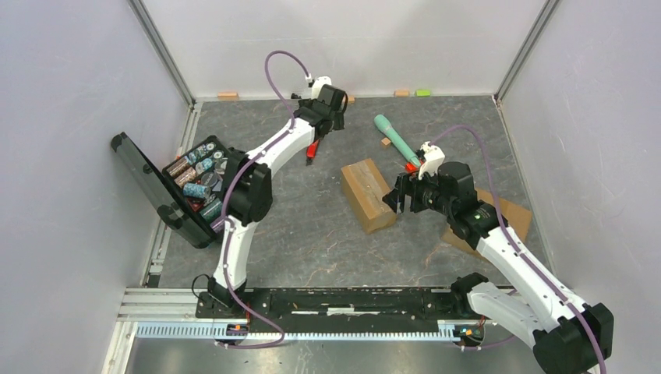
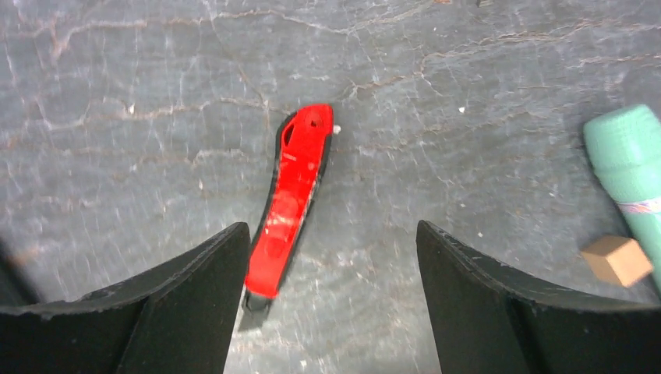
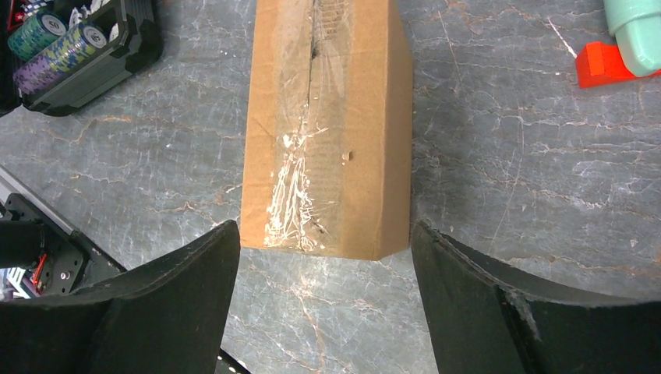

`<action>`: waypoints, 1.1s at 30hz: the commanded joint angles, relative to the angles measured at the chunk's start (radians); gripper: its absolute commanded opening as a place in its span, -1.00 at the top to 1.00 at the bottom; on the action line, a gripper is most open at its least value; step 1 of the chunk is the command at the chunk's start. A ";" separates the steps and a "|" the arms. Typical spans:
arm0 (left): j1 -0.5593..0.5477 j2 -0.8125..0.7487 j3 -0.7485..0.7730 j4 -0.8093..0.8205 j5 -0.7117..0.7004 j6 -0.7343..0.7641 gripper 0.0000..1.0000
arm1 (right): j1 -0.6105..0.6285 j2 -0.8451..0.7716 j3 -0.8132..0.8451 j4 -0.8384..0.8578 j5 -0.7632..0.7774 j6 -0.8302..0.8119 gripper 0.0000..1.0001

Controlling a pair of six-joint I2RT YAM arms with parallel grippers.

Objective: Unpack the express box
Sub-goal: Pick up the knife at the center of the board.

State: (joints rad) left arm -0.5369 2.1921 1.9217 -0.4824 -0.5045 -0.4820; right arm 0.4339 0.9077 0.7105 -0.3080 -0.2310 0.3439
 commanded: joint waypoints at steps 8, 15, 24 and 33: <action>0.088 0.176 0.139 -0.029 0.111 0.271 -0.72 | 0.002 -0.041 0.051 -0.048 0.039 -0.028 -0.70; 0.095 0.273 0.222 -0.117 0.255 0.302 -0.65 | 0.003 -0.037 0.036 -0.027 0.031 -0.015 -0.70; 0.102 0.267 0.174 -0.114 0.267 0.284 0.14 | 0.003 -0.038 0.016 -0.005 0.031 -0.008 -0.70; 0.102 -0.060 -0.081 0.019 0.478 0.379 0.95 | 0.003 -0.004 0.094 0.026 0.013 -0.034 -0.70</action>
State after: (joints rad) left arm -0.4339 2.3611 1.9522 -0.5499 -0.1692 -0.1967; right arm 0.4339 0.8886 0.7216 -0.3412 -0.2066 0.3332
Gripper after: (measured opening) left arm 0.347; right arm 0.852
